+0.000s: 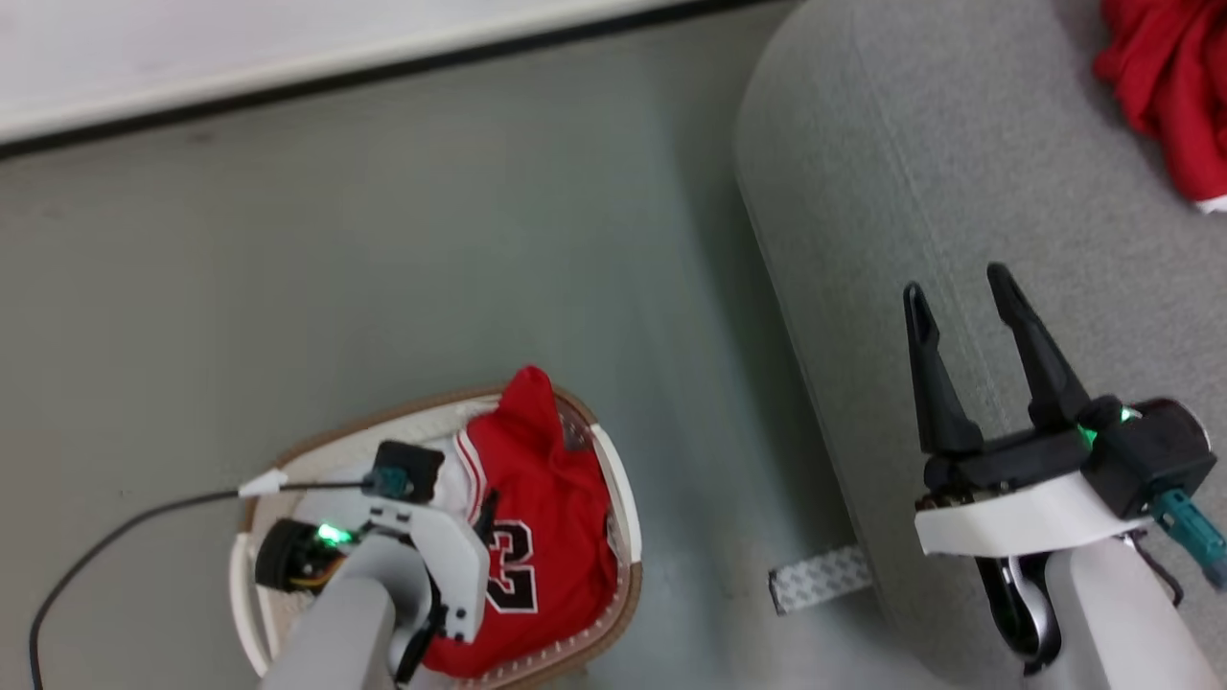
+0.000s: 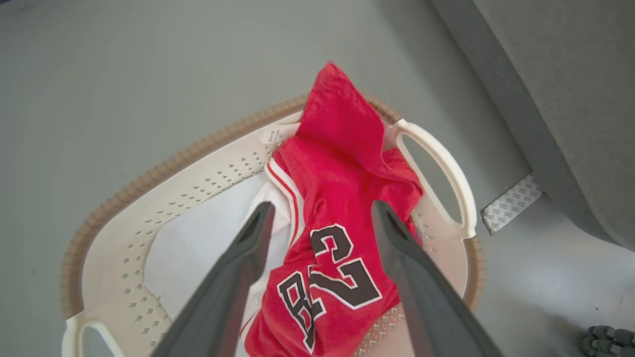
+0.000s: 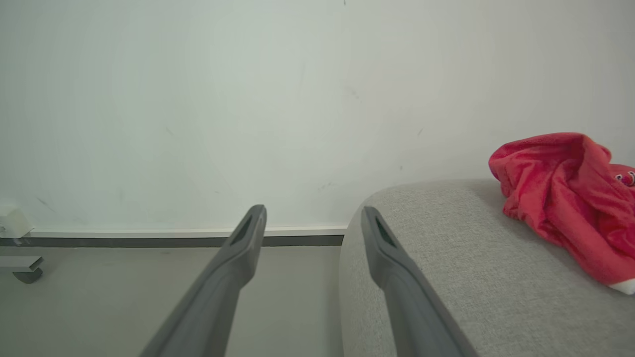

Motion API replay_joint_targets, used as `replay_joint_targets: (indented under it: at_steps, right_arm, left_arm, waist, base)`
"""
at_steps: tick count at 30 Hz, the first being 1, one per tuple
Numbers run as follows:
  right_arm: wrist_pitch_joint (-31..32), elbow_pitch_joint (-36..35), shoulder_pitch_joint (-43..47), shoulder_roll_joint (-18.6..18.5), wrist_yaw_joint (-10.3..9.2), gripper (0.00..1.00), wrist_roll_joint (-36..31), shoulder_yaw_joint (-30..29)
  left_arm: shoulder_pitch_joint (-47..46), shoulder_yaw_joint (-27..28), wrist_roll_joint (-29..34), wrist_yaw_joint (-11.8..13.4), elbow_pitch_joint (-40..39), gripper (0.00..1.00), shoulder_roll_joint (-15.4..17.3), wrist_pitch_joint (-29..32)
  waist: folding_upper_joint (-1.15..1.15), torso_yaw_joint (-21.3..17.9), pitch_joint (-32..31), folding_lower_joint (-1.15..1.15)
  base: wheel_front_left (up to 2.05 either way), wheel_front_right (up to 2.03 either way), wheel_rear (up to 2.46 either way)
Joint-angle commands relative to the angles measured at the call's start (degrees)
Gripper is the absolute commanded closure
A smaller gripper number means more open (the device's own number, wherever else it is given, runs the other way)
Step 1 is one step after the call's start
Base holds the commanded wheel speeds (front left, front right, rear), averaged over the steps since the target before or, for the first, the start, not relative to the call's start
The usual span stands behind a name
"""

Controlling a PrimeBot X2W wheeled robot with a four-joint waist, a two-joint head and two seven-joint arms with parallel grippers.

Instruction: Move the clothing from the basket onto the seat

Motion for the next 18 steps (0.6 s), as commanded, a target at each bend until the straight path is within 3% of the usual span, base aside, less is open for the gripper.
replay_joint_targets:
  at_steps: [1, 9, 18]
  right_arm:
    - [0.0, -0.5, -1.5, 0.0, -0.14, 0.00, 0.1, 0.3]
    - [0.0, -4.6, -9.1, 0.0, -0.14, 0.00, -0.4, 2.3]
    - [0.0, -8.8, -16.8, 0.0, -0.15, 0.00, -2.5, 3.8]
  left_arm:
    - [-1.6, 0.0, 0.5, 0.0, 0.9, 0.00, 0.9, 0.4]
    - [-11.3, -1.3, 1.8, 0.5, 8.8, 0.00, 1.7, 1.9]
    - [-20.7, -2.7, 2.8, 0.8, 15.5, 0.00, 1.4, 2.2]
  waist:
    - [0.00, -2.4, 6.2, -0.02]
    - [0.00, -3.8, 17.0, -0.02]
    - [0.00, -2.8, 25.6, -0.02]
  base:
    - [0.00, 0.00, 0.00]
    - [0.00, 0.00, 0.00]
    - [0.00, 0.00, 0.00]
